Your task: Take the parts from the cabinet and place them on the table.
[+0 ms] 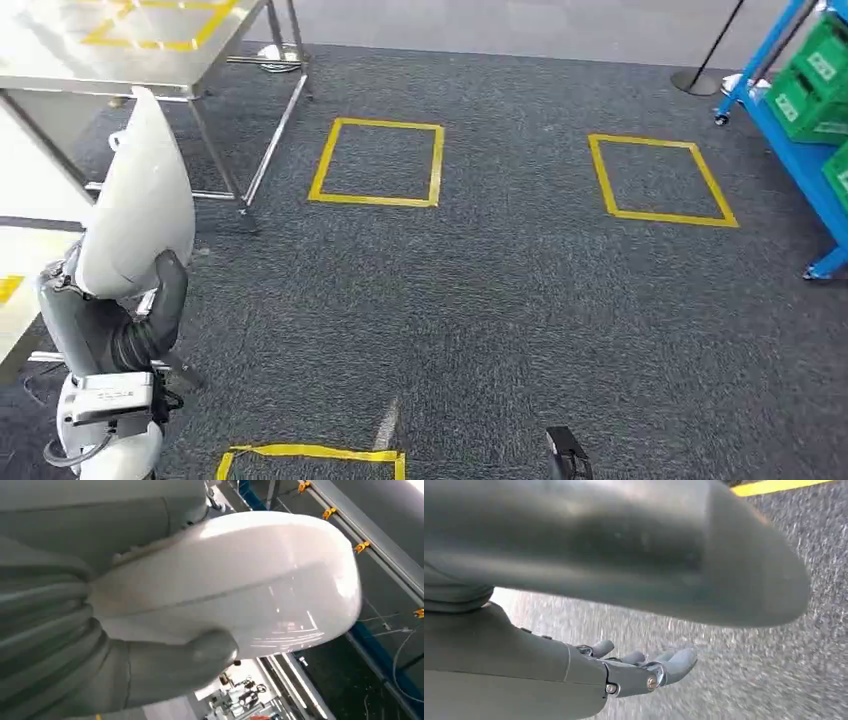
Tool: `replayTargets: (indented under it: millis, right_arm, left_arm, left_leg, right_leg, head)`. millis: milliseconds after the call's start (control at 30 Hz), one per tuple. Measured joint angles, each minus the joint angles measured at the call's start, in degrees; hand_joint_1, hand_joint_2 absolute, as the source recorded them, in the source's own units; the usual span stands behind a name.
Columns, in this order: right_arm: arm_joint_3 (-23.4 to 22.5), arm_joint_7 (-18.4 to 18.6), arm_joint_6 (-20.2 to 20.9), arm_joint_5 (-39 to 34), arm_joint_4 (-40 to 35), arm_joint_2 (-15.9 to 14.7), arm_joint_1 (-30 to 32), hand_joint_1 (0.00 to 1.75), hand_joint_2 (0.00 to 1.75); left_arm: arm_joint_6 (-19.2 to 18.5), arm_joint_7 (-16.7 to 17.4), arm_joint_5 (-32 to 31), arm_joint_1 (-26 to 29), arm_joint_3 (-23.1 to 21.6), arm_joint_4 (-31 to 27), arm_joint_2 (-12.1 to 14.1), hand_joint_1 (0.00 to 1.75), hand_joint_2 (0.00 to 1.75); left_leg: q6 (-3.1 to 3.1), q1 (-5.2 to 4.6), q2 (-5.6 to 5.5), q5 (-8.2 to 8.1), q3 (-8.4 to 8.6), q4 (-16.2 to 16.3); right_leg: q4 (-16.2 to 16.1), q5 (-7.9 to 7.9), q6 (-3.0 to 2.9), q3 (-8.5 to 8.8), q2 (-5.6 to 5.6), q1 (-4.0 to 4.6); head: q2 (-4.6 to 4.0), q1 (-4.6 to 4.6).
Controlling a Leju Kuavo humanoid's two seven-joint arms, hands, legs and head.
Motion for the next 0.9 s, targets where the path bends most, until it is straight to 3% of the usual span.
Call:
replayTargets:
  millis: [33, 67, 133, 167, 200, 233, 333, 367, 400, 433, 467, 500, 533, 567, 600, 633, 667, 700, 733, 867, 900]
  right_arm:
    - [0.3, 0.0, 0.2, 0.1, 0.0, -0.2, 0.1, 0.0, 0.0]
    - [0.4, 0.1, 0.5, 0.0, 0.0, -0.3, 0.0, 0.0, 0.0]
    - [0.4, 0.3, 0.4, -0.1, 0.0, -0.5, -0.1, 0.0, 0.0]
    - [0.4, 0.5, 0.4, -0.2, 0.0, -0.6, -0.1, 0.0, 0.0]
    - [0.4, 0.5, 0.4, -0.4, 0.0, -0.7, -0.1, 0.0, 0.0]
    - [0.4, 0.7, 0.4, -0.5, 0.0, -0.7, -0.1, 0.0, 0.0]
    - [0.4, 1.1, 0.4, -0.9, 0.0, -0.7, -0.3, 0.0, 0.0]
    - [0.4, 1.0, 0.4, -1.0, 0.0, -0.7, -0.3, 0.0, 0.0]
    - [0.4, 1.0, 0.4, -1.2, 0.0, -0.7, -0.4, 0.0, 0.0]
    - [0.4, 0.9, 0.3, -1.4, 0.0, -0.7, -0.4, 0.0, 0.0]
    - [0.3, 0.9, 0.3, -1.5, 0.0, -0.7, -0.2, 0.0, 0.0]
    - [0.2, 0.8, 0.3, -1.8, 0.0, -0.7, -0.1, 0.0, 0.0]
    - [0.2, 0.8, 0.3, -1.9, 0.0, -0.7, -0.1, 0.0, 0.0]
    - [0.2, 0.6, 0.3, -2.0, 0.0, -0.7, -0.1, 0.0, 0.0]
    - [0.2, 0.3, 0.3, -2.1, 0.0, -0.7, -0.1, 0.0, 0.0]
    - [0.2, 0.1, 0.3, -2.3, 0.0, -0.7, -0.2, 0.0, 0.0]
    - [0.2, 0.0, 0.2, -2.5, 0.0, -0.7, -0.2, 0.0, 0.0]
    - [0.1, -0.2, 0.2, -2.5, 0.0, -0.6, -0.3, 0.0, 0.0]
    - [0.0, -0.4, 0.2, -2.6, 0.0, -0.6, -0.2, 0.0, 0.0]
    - [-0.4, -0.9, 0.0, -3.0, 0.0, -0.6, -0.5, 0.0, 0.0]
    - [-0.5, -1.0, -0.1, -3.3, 0.0, -0.6, -0.6, 0.0, 0.0]
  left_arm:
    - [0.0, -0.4, 0.0, 0.8, 0.2, -0.3, 0.3, 1.75, 1.75]
    - [0.0, -0.6, 0.0, 1.3, 0.3, -0.6, 0.5, 1.75, 1.75]
    - [0.0, -0.8, 0.0, 1.6, 0.3, -0.9, 0.5, 1.75, 1.75]
    - [0.0, -0.7, -0.1, 1.5, 0.3, -1.0, 0.4, 1.75, 1.75]
    - [-0.1, -0.6, -0.2, 1.4, 0.3, -1.0, 0.3, 1.75, 1.75]
    - [-0.3, -0.3, -0.3, 1.2, 0.3, -1.0, 0.0, 1.75, 1.75]
    - [-0.7, 0.1, -0.5, 1.2, 0.4, -1.0, -0.2, 1.75, 1.75]
    - [-0.8, 0.1, -0.5, 1.1, 0.5, -1.0, -0.2, 1.75, 1.75]
    - [-1.0, 0.1, -0.5, 0.9, 0.5, -1.0, -0.2, 1.75, 1.75]
    - [-1.5, 0.1, -0.5, 0.3, 0.5, -0.9, -0.2, 1.75, 1.75]
    - [-1.6, 0.0, -0.5, -0.2, 0.5, -0.7, -0.4, 1.75, 1.75]
    - [-1.9, -0.1, -0.5, -0.4, 0.5, -0.5, -0.4, 1.75, 1.75]
    - [-1.9, -0.2, -0.4, -0.5, 0.5, -0.2, -0.4, 1.75, 1.75]
    - [-1.9, -0.2, -0.2, -0.5, 0.5, 0.1, -0.4, 1.75, 1.75]
    - [-2.0, -0.2, -0.2, -0.7, 0.5, 0.4, -0.5, 1.75, 1.75]
    - [-2.0, -0.3, -0.2, -1.0, 0.5, 0.6, -0.6, 1.75, 1.75]
    - [-2.1, -0.3, -0.2, -1.6, 0.5, 0.8, -0.7, 1.75, 1.75]
    - [-2.3, -0.3, 0.2, -2.3, 0.5, 1.1, -0.9, 1.75, 1.75]
    - [-2.4, -0.3, 0.5, -2.8, 0.5, 1.3, -1.1, 1.75, 1.75]
    - [-2.6, -0.4, 1.1, -3.6, 0.5, 1.9, -1.3, 1.75, 1.75]
    - [-3.1, -0.7, 1.4, -3.8, 0.5, 2.0, -1.5, 1.75, 1.75]
  left_leg:
    - [0.0, 0.0, -0.87, 0.0, -0.09, 0.1]
    - [-0.01, 0.02, -1.64, 0.0, -0.09, 0.2]
    - [-0.17, 0.15, -3.33, -0.05, -0.07, 0.5]
    - [-0.4, 0.23, -4.03, -0.14, -0.07, 0.7]
    - [-0.63, 0.31, -4.59, -0.14, -0.27, 0.8]
    - [-1.17, -0.02, -5.51, -0.19, -0.72, 1.2]
    - [-2.51, 0.41, -7.14, 0.55, -1.09, 0.4]
    - [-2.81, 0.24, -7.11, 0.45, -1.48, 0.5]
    - [-2.84, 0.07, -3.54, -0.62, -1.89, 1.8]
    - [-3.05, 0.03, -0.78, -3.04, -3.56, 5.3]
    - [-3.27, 0.11, 0.29, -5.44, -5.61, 9.8]
    - [-3.45, 0.15, 0.61, -7.62, -7.85, 14.8]
    - [-3.55, 0.17, 0.68, -8.64, -9.34, 18.2]
    - [-3.62, 0.21, 0.74, -8.27, -9.53, 19.0]
    - [-3.58, 0.22, 0.9, -6.69, -8.3, 16.9]
    - [-3.47, 0.21, 1.18, -4.35, -5.75, 12.5]
    - [-3.2, 0.14, 2.23, -1.96, -2.61, 6.7]
    - [-2.7, -0.13, 5.01, -0.9, 0.04, 1.9]
    - [-2.18, -0.76, 5.59, -1.52, 0.45, 1.1]
    - [-0.72, -0.62, 2.72, -0.68, 0.05, 0.6]
    - [-0.41, -0.2, 2.16, -0.4, 0.19, 0.4]
  right_leg:
    - [3.2, -0.47, 0.0, -1.83, 0.01, 0.0]
    - [2.9, 0.59, -0.05, -1.92, 0.02, -0.02]
    - [-4.8, 5.67, -0.21, 1.5, 0.48, -0.14]
    - [-10.2, 8.21, -0.31, 4.0, 1.71, -0.27]
    - [-13.8, 8.33, -0.53, 5.61, 4.59, -0.61]
    - [-14.5, 8.12, -0.58, 5.71, 4.7, -0.42]
    - [-14.3, 8.37, -1.48, 5.55, 3.03, -0.03]
    - [-14.8, 8.75, -2.04, 5.7, 2.24, -0.6]
    - [-15.0, 8.87, -2.41, 5.78, 1.65, -0.41]
    - [-15.0, 8.74, -2.95, 5.75, 0.98, -0.27]
    - [-15.0, 8.68, -3.07, 5.74, 0.23, -0.1]
    - [-14.9, 8.62, -3.17, 5.72, -0.66, -0.01]
    - [-14.9, 8.61, -3.18, 5.68, -1.38, 0.03]
    - [-14.9, 8.61, -3.18, 5.71, -2.02, 0.05]
    - [-14.9, 8.58, -3.17, 5.76, -2.67, 0.05]
    - [-14.8, 8.51, -3.1, 5.85, -3.35, 0.06]
    - [-14.7, 8.36, -2.92, 6.0, -4.0, 0.09]
    - [-14.6, 8.19, -2.66, 6.14, -4.56, 0.22]
    - [-14.4, 7.95, -2.25, 6.03, -5.04, 0.61]
    - [-14.6, 7.96, -1.15, 6.53, -7.28, 0.52]
    - [-13.7, 7.18, -0.69, 6.3, -4.82, 0.1]
  head:
    - [0.0, 0.0]
    - [0.0, 0.0]
    - [0.0, 0.02]
    - [0.0, 0.04]
    - [0.0, 0.02]
    - [0.0, -0.04]
    - [0.0, -0.02]
    - [0.0, 0.0]
    - [0.0, -0.11]
    - [0.0, -0.57]
    - [0.0, -0.59]
    - [0.0, -0.63]
    - [0.0, -0.61]
    - [0.0, -0.64]
    - [0.0, -0.63]
    - [0.0, -0.63]
    - [0.0, -0.66]
    - [0.0, -0.66]
    - [0.0, -0.66]
    - [0.0, -0.48]
    - [0.0, -0.44]
